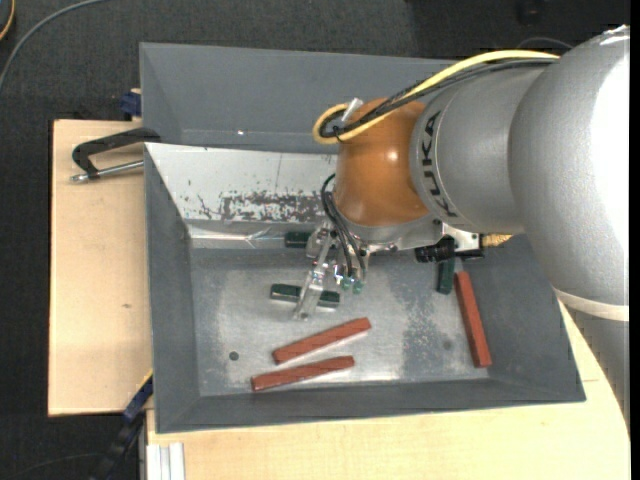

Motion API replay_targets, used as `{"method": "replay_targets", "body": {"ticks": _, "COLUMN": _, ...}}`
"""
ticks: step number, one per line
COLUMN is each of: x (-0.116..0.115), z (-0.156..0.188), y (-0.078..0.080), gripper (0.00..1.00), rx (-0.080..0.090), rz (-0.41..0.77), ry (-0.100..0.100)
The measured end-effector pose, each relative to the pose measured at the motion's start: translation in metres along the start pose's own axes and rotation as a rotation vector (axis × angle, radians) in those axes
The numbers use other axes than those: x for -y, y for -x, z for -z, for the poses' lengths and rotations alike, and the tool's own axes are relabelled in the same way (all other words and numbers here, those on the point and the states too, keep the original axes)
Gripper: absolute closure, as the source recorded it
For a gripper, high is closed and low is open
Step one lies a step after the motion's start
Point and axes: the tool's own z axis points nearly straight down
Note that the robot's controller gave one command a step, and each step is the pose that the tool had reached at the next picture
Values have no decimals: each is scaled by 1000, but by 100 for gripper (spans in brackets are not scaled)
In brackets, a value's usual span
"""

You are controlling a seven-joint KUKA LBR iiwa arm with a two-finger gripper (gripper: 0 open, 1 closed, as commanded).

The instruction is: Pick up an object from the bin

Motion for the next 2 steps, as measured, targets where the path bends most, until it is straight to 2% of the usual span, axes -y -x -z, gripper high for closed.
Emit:
{"method": "replay_targets", "body": {"ticks": 1, "x": 5, "z": -1, "y": -7, "gripper": 0, "rx": -6, "rz": -63, "ry": -3}}
{"method": "replay_targets", "body": {"ticks": 2, "x": 0, "z": -32, "y": -11, "gripper": 0, "rx": -8, "rz": -171, "ry": -4}}
